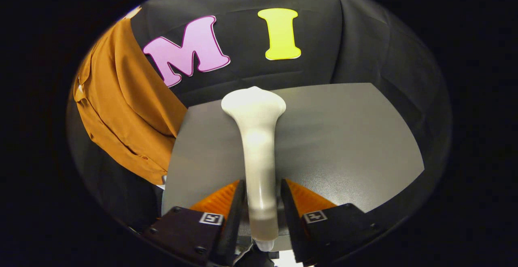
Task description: Iron the clothes twice with a garment steamer, once on the left side and once on the right side.
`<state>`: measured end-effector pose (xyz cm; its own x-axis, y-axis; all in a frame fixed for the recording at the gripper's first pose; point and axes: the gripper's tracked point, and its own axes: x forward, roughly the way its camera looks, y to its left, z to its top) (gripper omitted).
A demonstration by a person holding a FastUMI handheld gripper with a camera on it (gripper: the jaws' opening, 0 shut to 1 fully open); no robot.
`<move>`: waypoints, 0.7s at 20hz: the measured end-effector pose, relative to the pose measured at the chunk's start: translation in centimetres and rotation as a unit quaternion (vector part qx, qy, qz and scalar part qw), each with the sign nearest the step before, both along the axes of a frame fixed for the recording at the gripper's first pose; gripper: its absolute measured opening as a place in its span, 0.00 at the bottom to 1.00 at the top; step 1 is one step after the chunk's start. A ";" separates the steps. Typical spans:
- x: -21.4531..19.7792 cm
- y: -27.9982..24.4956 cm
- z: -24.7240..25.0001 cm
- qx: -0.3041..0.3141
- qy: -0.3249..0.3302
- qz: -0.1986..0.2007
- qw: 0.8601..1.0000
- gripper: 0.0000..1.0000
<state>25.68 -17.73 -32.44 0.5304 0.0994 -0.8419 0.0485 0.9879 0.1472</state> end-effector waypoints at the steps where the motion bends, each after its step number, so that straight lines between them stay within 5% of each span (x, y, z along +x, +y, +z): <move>1: 0.4 -0.2 0.6 0.002 -0.012 0.010 1.000 0.44; 4: 0.9 0.1 0.4 0.014 -0.044 0.042 0.998 0.31; 6: 0.9 -0.3 2.1 0.033 -0.059 0.030 0.997 0.24; 14: -0.9 -0.7 7.6 -0.008 -0.184 -0.020 0.983 0.23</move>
